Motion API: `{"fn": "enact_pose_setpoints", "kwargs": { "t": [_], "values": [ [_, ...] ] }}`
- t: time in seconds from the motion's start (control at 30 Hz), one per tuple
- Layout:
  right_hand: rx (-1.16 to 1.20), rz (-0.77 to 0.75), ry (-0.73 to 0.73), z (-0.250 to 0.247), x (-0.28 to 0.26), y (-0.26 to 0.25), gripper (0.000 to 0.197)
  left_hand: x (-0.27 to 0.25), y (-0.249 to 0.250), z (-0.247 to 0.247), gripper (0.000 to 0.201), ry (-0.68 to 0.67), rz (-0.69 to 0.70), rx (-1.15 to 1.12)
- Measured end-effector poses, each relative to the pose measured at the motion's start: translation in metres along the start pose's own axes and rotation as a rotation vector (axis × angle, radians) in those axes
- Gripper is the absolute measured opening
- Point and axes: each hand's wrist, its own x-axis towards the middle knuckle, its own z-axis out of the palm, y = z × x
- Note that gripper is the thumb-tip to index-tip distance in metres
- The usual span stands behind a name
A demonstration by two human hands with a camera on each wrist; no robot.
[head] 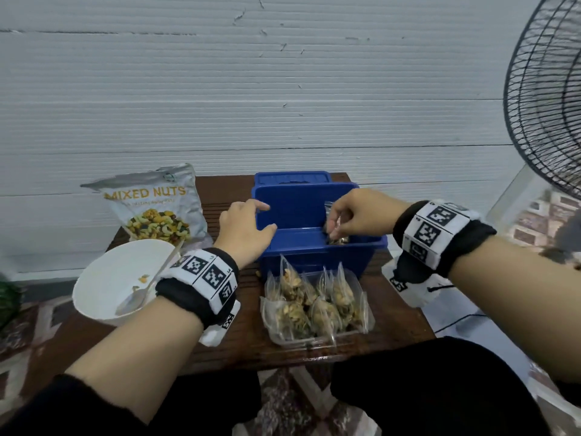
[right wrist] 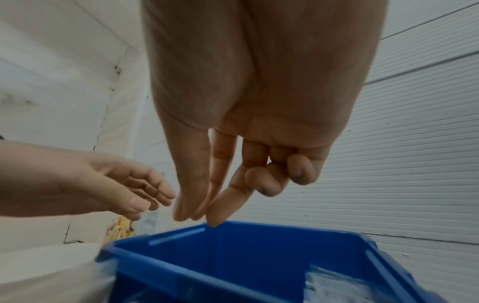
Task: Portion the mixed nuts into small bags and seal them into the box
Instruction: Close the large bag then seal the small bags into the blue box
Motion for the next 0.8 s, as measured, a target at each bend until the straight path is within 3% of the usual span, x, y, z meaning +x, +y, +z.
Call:
{"fn": "enact_pose_setpoints", "kwargs": {
  "t": [0.1, 0.17, 0.27, 0.37, 0.53, 0.8],
  "values": [
    [0.058, -0.016, 0.018, 0.01, -0.015, -0.004, 0.004, -0.032, 0.015, -0.008, 0.02, -0.053, 0.284, -0.094],
    [0.094, -0.007, 0.025, 0.014, -0.023, -0.005, 0.004, -0.049, 0.024, -0.011, 0.02, -0.24, 0.449, -0.153],
    [0.139, 0.02, 0.054, 0.018, -0.03, -0.005, 0.011, -0.06, 0.03, -0.006, 0.023, -0.46, 0.568, -0.045],
    [0.173, 0.054, 0.098, 0.023, -0.034, -0.005, 0.012, -0.064, 0.033, 0.002, 0.025, -0.518, 0.587, 0.052],
    [0.194, 0.082, 0.12, 0.035, -0.036, -0.011, 0.005, -0.067, 0.039, 0.01, 0.012, -0.526, 0.58, 0.023],
    [0.19, 0.144, 0.189, 0.043, -0.03, -0.011, 0.004, -0.064, 0.039, -0.002, 0.004, -0.483, 0.501, -0.244]
  ]
}}
